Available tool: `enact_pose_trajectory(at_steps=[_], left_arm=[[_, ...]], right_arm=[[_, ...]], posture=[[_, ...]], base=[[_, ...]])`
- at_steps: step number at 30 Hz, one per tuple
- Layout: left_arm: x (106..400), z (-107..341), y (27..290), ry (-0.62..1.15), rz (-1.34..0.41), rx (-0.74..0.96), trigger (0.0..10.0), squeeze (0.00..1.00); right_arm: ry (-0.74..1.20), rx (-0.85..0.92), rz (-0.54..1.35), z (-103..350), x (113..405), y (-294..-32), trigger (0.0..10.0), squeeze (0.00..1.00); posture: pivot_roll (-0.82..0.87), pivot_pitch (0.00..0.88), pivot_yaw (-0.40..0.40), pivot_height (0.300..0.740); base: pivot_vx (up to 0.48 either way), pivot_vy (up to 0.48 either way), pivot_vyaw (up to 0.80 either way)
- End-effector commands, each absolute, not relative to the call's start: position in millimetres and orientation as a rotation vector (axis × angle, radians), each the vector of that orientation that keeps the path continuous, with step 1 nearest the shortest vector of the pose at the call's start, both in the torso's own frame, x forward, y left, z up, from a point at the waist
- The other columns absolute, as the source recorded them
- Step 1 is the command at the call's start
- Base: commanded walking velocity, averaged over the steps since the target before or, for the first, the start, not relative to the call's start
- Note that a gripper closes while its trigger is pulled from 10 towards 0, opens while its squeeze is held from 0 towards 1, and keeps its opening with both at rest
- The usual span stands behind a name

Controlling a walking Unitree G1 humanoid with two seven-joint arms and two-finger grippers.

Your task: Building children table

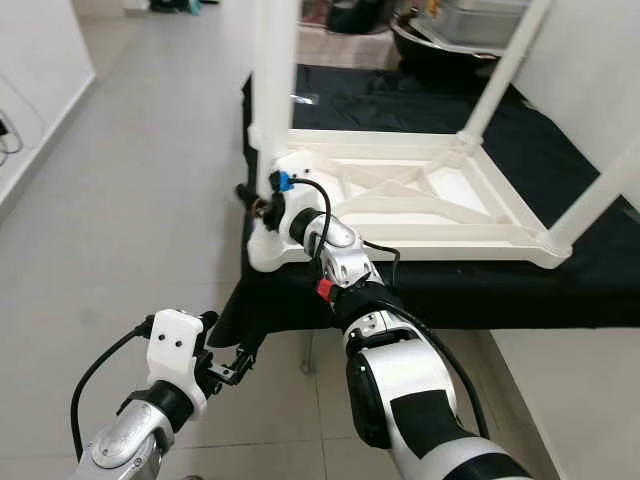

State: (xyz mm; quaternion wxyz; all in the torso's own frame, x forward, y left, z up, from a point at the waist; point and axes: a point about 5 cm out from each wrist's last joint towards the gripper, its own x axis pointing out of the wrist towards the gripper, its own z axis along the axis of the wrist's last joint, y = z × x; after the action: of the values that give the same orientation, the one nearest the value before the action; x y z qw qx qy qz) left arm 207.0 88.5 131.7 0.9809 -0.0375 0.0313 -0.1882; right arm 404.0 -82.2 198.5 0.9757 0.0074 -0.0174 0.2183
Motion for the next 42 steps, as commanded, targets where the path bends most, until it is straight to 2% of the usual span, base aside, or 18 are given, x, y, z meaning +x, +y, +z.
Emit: enact_pose_trajectory(at_steps=[1,2,3,5,10,11,13,14,15,16,18,19,25,27,28,30,34,42], left_arm=[[206.2,127.7,86.7,0.082,-0.387,-0.079,10.0,0.0],[206.4,127.6,86.8,0.082,-0.389,-0.078,10.0,0.0],[206.4,127.6,86.8,0.082,-0.389,-0.078,10.0,0.0],[207.2,127.9,87.0,0.08,-0.391,-0.075,10.0,0.0],[207.9,128.3,87.1,0.079,-0.39,-0.073,10.0,0.0],[208.0,128.5,87.1,0.079,-0.39,-0.073,10.0,0.0],[208.0,128.6,87.0,0.079,-0.39,-0.073,10.0,0.0],[208.1,128.7,86.9,0.079,-0.39,-0.074,10.0,0.0],[208.1,128.7,86.9,0.079,-0.39,-0.074,10.0,0.0],[208.3,128.8,86.7,0.079,-0.39,-0.075,10.0,0.0],[208.3,128.8,86.6,0.079,-0.389,-0.075,10.0,0.0],[208.5,129.0,86.4,0.078,-0.388,-0.076,10.0,0.0],[208.9,128.9,86.3,0.079,-0.387,-0.078,10.0,0.0],[209.3,129.0,86.2,0.078,-0.388,-0.078,10.0,0.0],[209.3,129.0,86.2,0.078,-0.388,-0.078,10.0,0.0],[210.0,129.3,86.2,0.076,-0.387,-0.076,10.0,0.0],[210.2,129.6,86.1,0.074,-0.389,-0.071,10.0,0.0],[209.9,129.5,86.6,0.076,-0.386,-0.074,10.0,0.0]], right_arm=[[-0.039,0.005,0.31,203.3,409.1,-104.5,0.0,0.0],[-0.019,0.009,0.161,201.7,410.7,-118.3,0.0,0.0],[-0.019,0.009,0.161,201.7,410.7,-118.3,0.0,0.0],[0.019,0.075,-0.166,190.3,403.9,-142.9,0.0,0.0],[0.039,0.117,-0.282,178.2,395.6,-141.8,0.0,0.0],[0.023,0.137,-0.228,178.8,396.3,-130.9,2.8,0.0],[0.011,0.151,-0.189,179.7,396.7,-123.5,2.8,0.0],[-0.02,0.152,-0.125,183.1,397.0,-114.2,10.0,0.0],[-0.02,0.152,-0.125,183.1,397.0,-114.2,10.0,0.0],[-0.111,0.126,-0.018,192.4,395.8,-101.8,10.0,1.0],[-0.141,0.112,0.008,196.0,395.4,-99.3,10.0,1.0],[-0.175,0.107,0.056,200.7,395.8,-98.5,10.0,0.0],[-0.185,0.141,0.307,203.8,395.9,-98.8,10.0,0.0],[-0.135,0.215,0.591,201.3,392.8,-95.3,10.0,0.0],[-0.135,0.215,0.591,201.3,392.8,-95.3,10.0,0.0],[-0.09,0.241,0.828,202.3,387.4,-92.1,10.0,0.0],[-0.042,0.213,1.073,202.4,379.6,-84.0,10.0,0.0],[-0.041,0.14,1.16,200.2,375.0,-67.3,10.0,0.0]], posture=[[0.08,0.079,-0.106,0.74],[0.08,0.079,-0.106,0.74],[0.08,0.079,-0.106,0.74],[0.08,0.087,-0.106,0.74],[0.08,0.089,-0.104,0.74],[0.08,0.09,-0.103,0.74],[0.08,0.09,-0.103,0.74],[0.08,0.094,-0.101,0.74],[0.08,0.094,-0.101,0.74],[0.08,0.097,-0.104,0.74],[0.08,0.097,-0.106,0.74],[0.08,0.098,-0.109,0.74],[0.08,0.097,-0.107,0.74],[0.08,0.097,-0.107,0.74],[0.08,0.097,-0.107,0.74],[0.09,0.097,-0.108,0.74],[0.09,0.1,-0.109,0.74],[0.09,0.101,-0.113,0.74]], base=[[0.0,0.0,0.0],[0.0,0.0,0.0],[0.0,0.0,0.0],[0.0,0.0,0.0],[0.0,0.0,0.0],[0.0,0.0,0.0],[0.0,0.0,0.0],[0.0,0.0,0.0],[0.0,0.0,0.0],[0.0,0.0,0.0],[0.0,0.0,0.0],[0.0,0.0,0.0],[0.0,0.0,0.0],[0.0,0.0,0.0],[0.0,0.0,0.0],[0.0,0.0,0.0],[0.0,0.0,0.0],[0.0,0.0,0.0]])
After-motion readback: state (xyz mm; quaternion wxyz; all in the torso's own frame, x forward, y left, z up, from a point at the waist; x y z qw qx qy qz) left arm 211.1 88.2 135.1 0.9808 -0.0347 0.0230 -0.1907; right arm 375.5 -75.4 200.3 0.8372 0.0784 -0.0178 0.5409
